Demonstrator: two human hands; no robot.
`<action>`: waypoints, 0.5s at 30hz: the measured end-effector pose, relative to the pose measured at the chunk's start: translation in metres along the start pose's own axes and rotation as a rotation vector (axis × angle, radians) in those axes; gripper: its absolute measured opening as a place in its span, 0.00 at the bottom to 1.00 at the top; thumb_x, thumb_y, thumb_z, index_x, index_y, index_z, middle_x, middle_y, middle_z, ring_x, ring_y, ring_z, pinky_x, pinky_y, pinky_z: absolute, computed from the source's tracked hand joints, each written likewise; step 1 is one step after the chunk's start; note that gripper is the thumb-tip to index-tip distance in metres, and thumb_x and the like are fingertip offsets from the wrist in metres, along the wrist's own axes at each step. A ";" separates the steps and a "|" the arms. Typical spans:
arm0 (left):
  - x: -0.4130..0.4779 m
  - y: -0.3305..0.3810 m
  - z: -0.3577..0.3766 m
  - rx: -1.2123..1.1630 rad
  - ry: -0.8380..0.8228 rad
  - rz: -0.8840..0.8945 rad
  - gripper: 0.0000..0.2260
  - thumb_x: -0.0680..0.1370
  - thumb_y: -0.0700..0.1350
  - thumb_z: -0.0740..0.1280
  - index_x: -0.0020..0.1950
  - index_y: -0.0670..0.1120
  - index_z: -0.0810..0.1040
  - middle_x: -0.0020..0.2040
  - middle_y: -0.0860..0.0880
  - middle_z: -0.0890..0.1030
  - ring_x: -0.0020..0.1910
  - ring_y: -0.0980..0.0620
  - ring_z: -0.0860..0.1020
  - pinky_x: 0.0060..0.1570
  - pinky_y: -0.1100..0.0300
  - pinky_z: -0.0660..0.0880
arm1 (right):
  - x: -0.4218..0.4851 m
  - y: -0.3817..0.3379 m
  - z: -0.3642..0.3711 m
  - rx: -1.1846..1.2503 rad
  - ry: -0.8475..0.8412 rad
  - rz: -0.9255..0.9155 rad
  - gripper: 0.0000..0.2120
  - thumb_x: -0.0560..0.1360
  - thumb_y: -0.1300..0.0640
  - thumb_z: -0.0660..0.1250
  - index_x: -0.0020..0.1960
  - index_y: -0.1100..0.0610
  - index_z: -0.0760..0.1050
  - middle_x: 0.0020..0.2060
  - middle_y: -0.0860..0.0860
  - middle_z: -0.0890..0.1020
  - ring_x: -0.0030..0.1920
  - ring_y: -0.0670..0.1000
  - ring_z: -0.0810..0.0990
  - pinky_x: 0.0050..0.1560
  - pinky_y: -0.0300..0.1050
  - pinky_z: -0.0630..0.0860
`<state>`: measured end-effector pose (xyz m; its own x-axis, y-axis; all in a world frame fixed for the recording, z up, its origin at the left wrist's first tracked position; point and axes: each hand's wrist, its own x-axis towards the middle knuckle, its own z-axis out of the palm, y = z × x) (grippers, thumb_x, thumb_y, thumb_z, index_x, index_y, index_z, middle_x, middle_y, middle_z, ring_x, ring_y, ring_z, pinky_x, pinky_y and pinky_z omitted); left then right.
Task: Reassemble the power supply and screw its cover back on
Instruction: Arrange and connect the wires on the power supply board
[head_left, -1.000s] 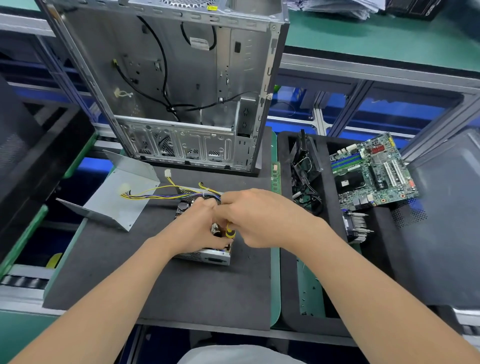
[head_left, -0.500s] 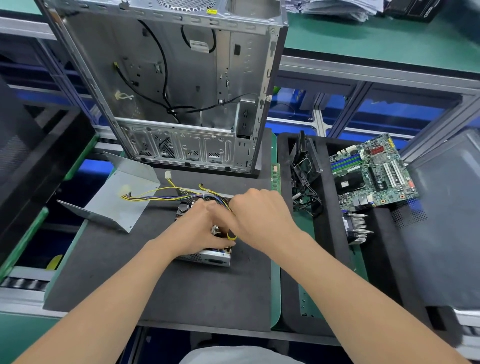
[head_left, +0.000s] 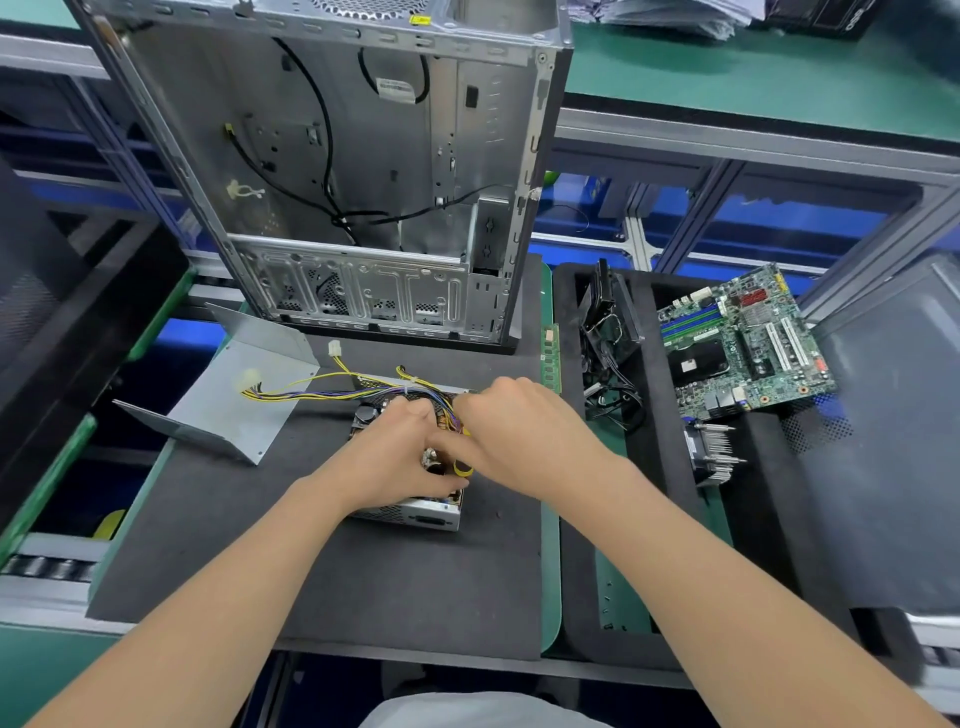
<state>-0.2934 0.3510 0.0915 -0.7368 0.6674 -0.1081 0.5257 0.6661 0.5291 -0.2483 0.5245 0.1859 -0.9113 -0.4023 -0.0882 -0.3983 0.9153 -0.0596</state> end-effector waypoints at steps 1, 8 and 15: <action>0.000 -0.002 0.001 0.013 -0.010 -0.030 0.16 0.69 0.67 0.70 0.49 0.59 0.86 0.46 0.51 0.72 0.50 0.49 0.69 0.57 0.52 0.70 | 0.000 -0.001 0.002 0.011 0.010 0.065 0.26 0.84 0.40 0.60 0.34 0.54 0.59 0.29 0.51 0.62 0.33 0.59 0.65 0.28 0.47 0.52; -0.006 0.003 -0.002 -0.114 0.113 0.054 0.14 0.68 0.59 0.76 0.43 0.73 0.72 0.46 0.66 0.73 0.51 0.71 0.67 0.47 0.74 0.60 | -0.005 -0.015 0.008 -0.001 0.155 0.258 0.33 0.81 0.29 0.49 0.28 0.53 0.58 0.26 0.50 0.61 0.29 0.56 0.63 0.32 0.48 0.53; 0.001 -0.006 0.005 0.001 -0.009 -0.012 0.16 0.69 0.69 0.66 0.40 0.57 0.76 0.47 0.52 0.75 0.50 0.50 0.69 0.55 0.54 0.69 | -0.014 0.013 -0.009 -0.023 -0.086 -0.333 0.12 0.75 0.61 0.69 0.57 0.51 0.76 0.52 0.45 0.74 0.45 0.53 0.77 0.32 0.46 0.65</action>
<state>-0.2955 0.3492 0.0836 -0.7395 0.6620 -0.1221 0.5170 0.6747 0.5268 -0.2416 0.5424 0.1952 -0.7194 -0.6780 -0.1509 -0.6754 0.7335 -0.0763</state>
